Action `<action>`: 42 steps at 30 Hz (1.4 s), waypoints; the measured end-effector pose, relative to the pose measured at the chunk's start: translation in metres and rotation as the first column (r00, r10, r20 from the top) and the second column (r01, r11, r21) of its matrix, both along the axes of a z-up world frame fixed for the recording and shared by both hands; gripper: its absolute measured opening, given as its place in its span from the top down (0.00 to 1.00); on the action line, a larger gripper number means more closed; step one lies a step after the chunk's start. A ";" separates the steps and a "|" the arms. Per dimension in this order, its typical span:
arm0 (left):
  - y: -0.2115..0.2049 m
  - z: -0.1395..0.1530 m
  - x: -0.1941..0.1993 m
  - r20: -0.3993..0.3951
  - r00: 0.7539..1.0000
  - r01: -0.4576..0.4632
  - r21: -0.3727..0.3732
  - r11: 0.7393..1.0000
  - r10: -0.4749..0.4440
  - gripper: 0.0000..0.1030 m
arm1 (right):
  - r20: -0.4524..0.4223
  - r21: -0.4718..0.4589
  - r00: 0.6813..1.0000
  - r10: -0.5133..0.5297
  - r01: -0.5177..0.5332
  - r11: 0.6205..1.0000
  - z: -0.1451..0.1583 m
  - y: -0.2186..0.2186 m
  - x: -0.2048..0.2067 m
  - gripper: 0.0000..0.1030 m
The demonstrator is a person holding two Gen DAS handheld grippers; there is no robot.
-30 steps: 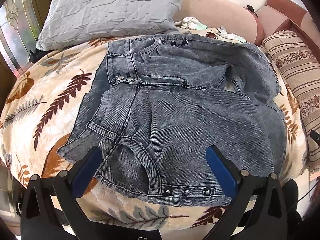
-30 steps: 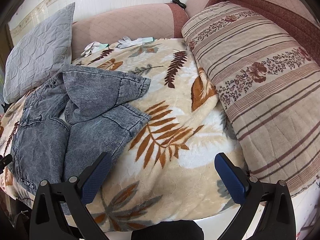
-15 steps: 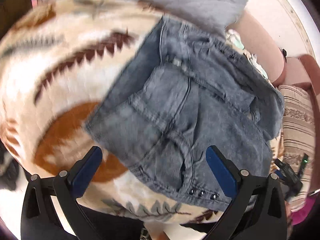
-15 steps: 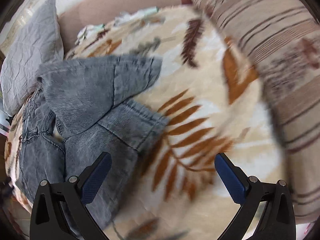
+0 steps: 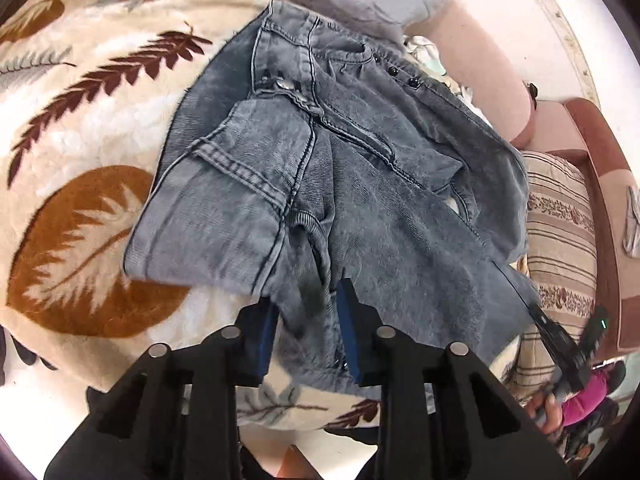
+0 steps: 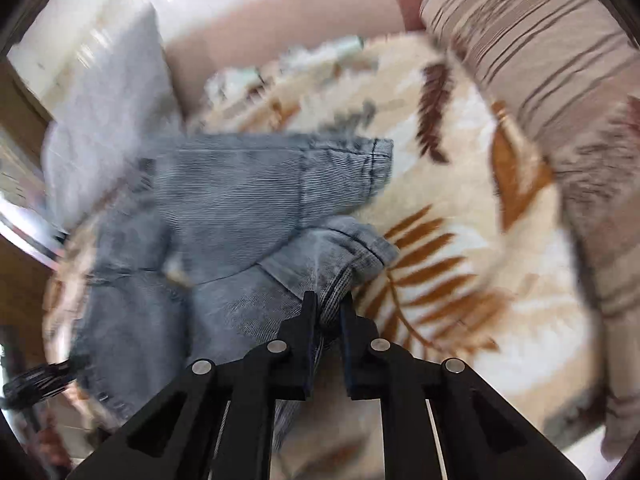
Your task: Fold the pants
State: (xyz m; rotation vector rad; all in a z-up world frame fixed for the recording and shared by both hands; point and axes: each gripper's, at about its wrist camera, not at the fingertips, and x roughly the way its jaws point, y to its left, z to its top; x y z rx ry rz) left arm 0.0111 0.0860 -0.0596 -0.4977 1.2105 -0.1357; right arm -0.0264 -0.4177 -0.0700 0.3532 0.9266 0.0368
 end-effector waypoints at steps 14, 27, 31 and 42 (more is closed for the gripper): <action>0.025 -0.002 -0.012 0.027 0.999 -0.028 -0.005 1.000 0.028 0.38 | 0.003 -0.029 0.978 -0.209 0.209 0.977 0.002 -0.069 -0.054 0.28; 0.021 -0.028 0.053 -0.055 0.996 -0.058 0.117 0.991 0.065 0.25 | -0.159 -0.246 0.987 0.028 -0.067 0.967 -0.054 -0.005 0.071 0.87; 0.008 -0.029 0.049 -0.010 1.000 -0.026 0.194 0.981 0.028 0.40 | -0.061 -0.287 0.998 0.006 -0.023 0.958 -0.020 -0.013 0.051 0.93; 0.018 0.008 0.049 0.064 0.998 -0.012 0.231 0.973 -0.003 0.54 | -0.065 -0.041 0.987 -0.144 0.142 0.989 -0.024 -0.081 0.040 0.91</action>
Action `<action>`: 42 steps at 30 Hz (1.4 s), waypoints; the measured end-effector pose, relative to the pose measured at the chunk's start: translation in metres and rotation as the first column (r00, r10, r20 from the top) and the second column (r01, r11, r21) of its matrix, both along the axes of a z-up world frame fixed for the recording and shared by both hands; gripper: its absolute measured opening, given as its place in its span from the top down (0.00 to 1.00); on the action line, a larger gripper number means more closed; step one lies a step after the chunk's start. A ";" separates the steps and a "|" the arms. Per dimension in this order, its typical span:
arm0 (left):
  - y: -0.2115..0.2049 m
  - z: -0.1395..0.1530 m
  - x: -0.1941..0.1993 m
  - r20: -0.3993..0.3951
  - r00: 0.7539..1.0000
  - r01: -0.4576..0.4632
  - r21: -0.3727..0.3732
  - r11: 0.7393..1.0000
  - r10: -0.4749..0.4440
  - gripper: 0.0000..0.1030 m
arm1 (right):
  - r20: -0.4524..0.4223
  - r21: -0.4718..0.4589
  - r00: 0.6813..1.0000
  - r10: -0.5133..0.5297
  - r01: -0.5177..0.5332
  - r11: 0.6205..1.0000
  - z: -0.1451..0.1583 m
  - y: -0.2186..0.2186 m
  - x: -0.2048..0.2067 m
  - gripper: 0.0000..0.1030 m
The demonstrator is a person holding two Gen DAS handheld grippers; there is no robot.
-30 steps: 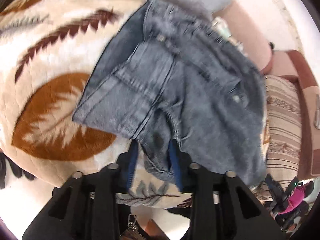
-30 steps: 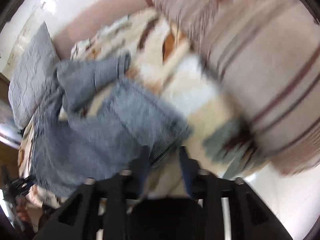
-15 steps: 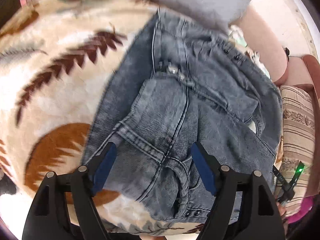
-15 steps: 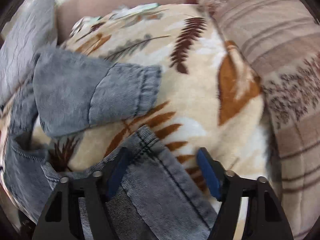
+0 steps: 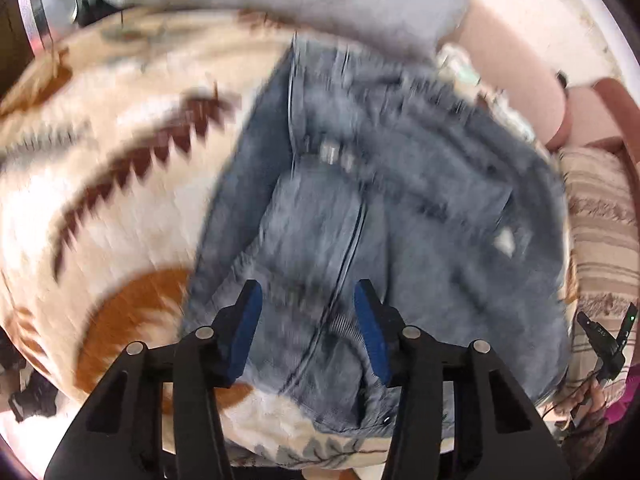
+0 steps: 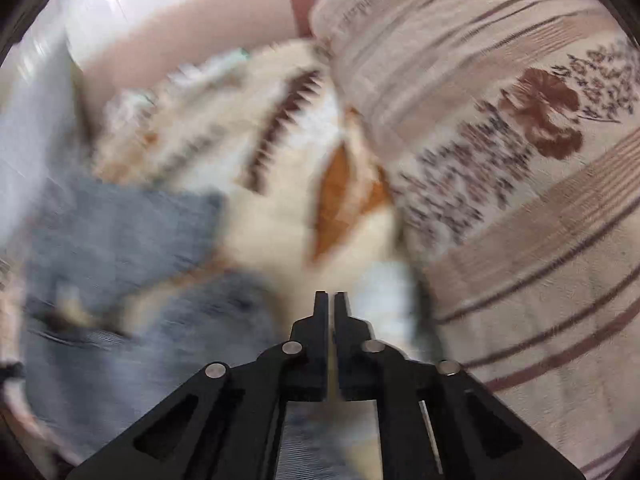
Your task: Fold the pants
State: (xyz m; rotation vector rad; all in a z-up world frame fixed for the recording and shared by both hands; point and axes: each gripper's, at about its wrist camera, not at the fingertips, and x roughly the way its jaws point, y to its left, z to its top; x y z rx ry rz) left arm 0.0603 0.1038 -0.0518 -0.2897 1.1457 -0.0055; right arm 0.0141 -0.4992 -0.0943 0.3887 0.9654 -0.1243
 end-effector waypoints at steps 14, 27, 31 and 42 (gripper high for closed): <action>0.016 -0.048 0.158 -0.161 0.981 -0.111 -0.033 0.993 0.104 0.29 | -0.041 0.184 0.993 0.111 -0.102 0.978 -0.038 0.057 0.114 0.92; 0.025 -0.040 0.202 -0.056 0.988 -0.133 0.127 0.983 0.141 0.57 | 0.060 -0.130 0.991 -0.121 0.128 0.983 0.045 -0.027 0.228 0.81; 0.046 -0.036 0.184 -0.033 0.988 -0.151 -0.004 0.988 0.151 0.48 | 0.002 -0.052 0.999 -0.032 0.032 0.998 0.013 -0.015 0.201 0.44; -0.008 -0.052 0.160 -0.058 0.998 -0.026 0.123 0.992 0.033 0.45 | 0.014 -0.173 1.000 -0.004 0.006 0.985 -0.004 0.017 0.189 1.00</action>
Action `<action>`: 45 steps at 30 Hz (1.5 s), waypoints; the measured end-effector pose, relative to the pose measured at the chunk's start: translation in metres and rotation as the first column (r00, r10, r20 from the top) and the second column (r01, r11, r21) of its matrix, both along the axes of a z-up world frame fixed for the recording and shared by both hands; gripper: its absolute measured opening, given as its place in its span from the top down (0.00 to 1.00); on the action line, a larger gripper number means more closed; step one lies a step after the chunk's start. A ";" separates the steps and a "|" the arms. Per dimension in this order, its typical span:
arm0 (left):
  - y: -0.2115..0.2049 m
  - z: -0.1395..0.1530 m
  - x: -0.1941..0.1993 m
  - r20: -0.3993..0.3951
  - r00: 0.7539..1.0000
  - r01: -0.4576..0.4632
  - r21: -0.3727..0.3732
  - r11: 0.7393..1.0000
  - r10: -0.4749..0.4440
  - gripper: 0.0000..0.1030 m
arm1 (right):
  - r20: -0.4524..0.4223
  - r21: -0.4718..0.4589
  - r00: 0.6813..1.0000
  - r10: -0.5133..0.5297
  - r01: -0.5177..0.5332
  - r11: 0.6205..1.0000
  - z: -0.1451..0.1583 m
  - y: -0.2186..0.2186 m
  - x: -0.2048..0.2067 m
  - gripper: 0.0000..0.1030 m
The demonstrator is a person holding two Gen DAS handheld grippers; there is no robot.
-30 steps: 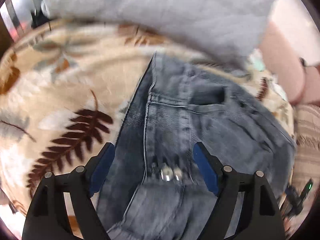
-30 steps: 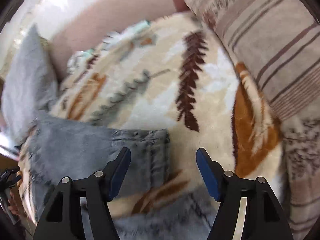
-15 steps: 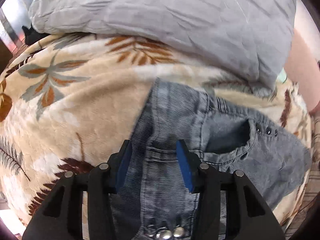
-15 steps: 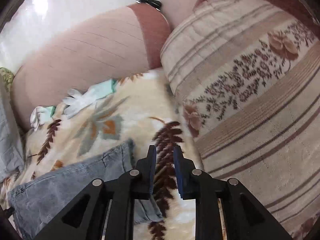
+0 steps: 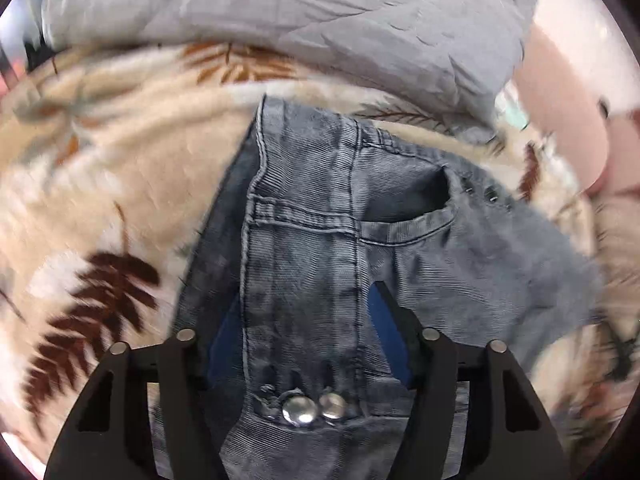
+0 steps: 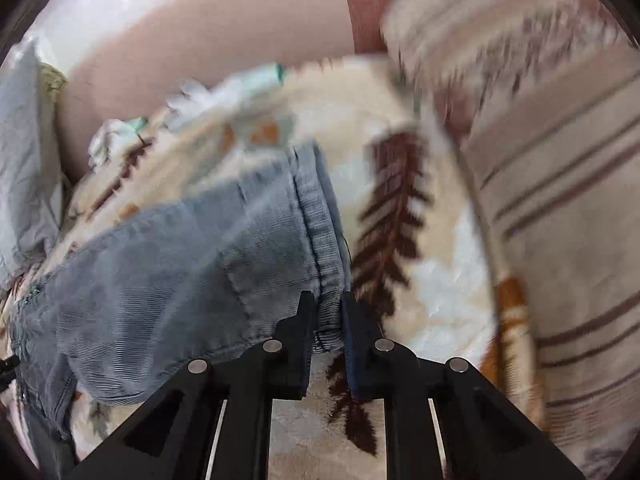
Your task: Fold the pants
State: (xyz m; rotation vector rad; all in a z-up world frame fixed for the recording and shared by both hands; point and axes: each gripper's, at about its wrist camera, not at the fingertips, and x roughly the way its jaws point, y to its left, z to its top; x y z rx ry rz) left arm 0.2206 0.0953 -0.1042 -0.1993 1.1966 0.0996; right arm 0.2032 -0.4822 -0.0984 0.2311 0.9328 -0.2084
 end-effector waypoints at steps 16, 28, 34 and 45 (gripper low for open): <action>0.035 0.029 -0.088 -0.034 0.998 0.038 -0.188 0.982 -0.045 0.30 | -0.200 0.209 0.967 0.157 -0.115 0.971 -0.038 -0.002 -0.143 0.41; 0.007 0.010 -0.132 -0.081 0.995 0.048 -0.084 0.995 -0.055 0.32 | -0.168 0.021 0.986 -0.019 0.023 1.000 -0.017 -0.036 -0.151 0.92; 0.031 0.038 -0.149 0.001 1.000 0.026 -0.144 0.989 -0.026 0.33 | -0.061 0.108 0.997 -0.042 0.048 0.993 0.013 -0.050 -0.216 0.52; 0.023 0.005 -0.181 -0.098 0.995 -0.047 -0.385 0.922 0.010 0.31 | -0.085 0.176 0.996 0.026 -0.011 0.984 -0.021 -0.015 -0.267 0.88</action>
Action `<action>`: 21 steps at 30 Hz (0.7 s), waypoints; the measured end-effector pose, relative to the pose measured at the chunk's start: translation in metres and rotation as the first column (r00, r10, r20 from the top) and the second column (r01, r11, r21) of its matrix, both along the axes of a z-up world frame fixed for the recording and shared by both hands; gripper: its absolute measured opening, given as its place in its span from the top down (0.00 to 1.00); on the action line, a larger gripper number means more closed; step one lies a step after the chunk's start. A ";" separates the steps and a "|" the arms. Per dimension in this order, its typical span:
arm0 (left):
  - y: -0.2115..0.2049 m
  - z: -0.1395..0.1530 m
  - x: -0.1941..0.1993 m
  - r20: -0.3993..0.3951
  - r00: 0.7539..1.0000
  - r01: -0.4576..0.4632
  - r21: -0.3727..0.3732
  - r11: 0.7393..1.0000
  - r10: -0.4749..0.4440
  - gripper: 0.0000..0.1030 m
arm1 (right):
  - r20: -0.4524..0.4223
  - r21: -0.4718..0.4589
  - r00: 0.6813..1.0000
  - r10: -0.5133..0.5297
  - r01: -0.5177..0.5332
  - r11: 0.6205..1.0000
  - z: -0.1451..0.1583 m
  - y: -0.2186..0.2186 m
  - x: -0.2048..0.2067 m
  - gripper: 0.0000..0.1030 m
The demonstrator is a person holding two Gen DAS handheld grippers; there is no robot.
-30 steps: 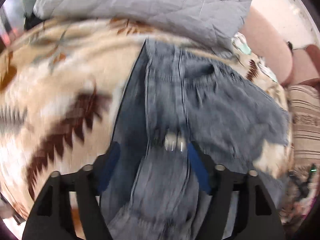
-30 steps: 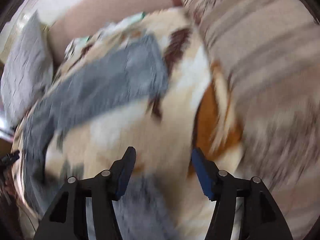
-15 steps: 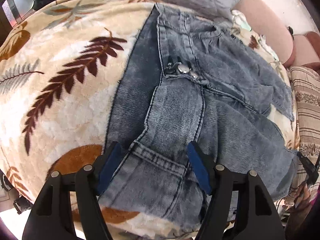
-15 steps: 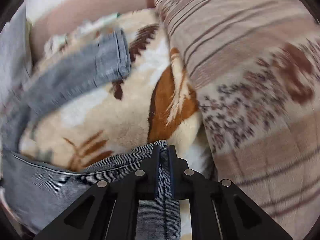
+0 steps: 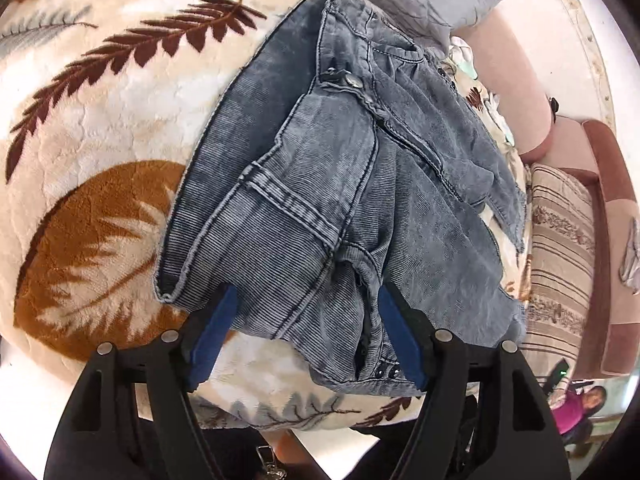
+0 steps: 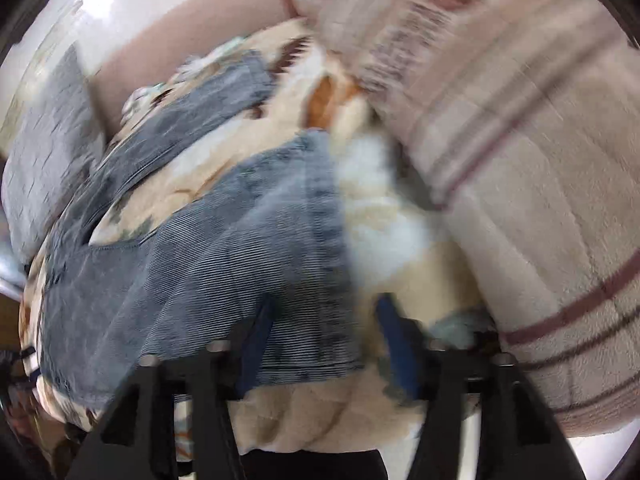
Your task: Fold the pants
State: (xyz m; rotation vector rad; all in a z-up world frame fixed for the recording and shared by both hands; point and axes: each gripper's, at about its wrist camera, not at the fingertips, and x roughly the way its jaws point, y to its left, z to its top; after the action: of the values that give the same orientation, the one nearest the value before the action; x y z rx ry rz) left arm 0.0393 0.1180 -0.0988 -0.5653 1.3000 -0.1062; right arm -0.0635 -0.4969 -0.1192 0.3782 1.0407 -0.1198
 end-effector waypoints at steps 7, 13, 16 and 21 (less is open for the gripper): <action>-0.007 0.006 0.000 0.025 1.000 -0.004 0.142 0.990 0.000 0.55 | 0.021 -0.148 0.999 -0.049 0.051 0.988 0.025 -0.018 -0.021 0.87; 0.006 0.011 -0.014 0.013 0.999 0.031 0.131 0.991 -0.033 0.59 | -0.020 -0.053 0.995 -0.094 0.093 0.994 0.011 -0.027 -0.035 0.80; 0.021 0.034 -0.024 0.079 0.995 0.045 0.132 0.990 -0.056 0.59 | 0.060 -0.054 0.993 -0.101 0.105 0.993 0.044 -0.034 -0.043 0.74; 0.042 0.067 0.006 0.180 0.984 -0.016 0.157 0.987 -0.012 0.31 | 0.164 -0.015 0.984 -0.072 0.075 0.997 0.083 -0.030 -0.006 0.50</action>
State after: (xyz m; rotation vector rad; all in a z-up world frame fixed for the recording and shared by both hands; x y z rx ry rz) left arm 0.0449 0.1604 -0.0321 -0.4114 1.1196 -0.0508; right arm -0.0695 -0.5269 -0.0359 0.4010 0.8637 -0.1634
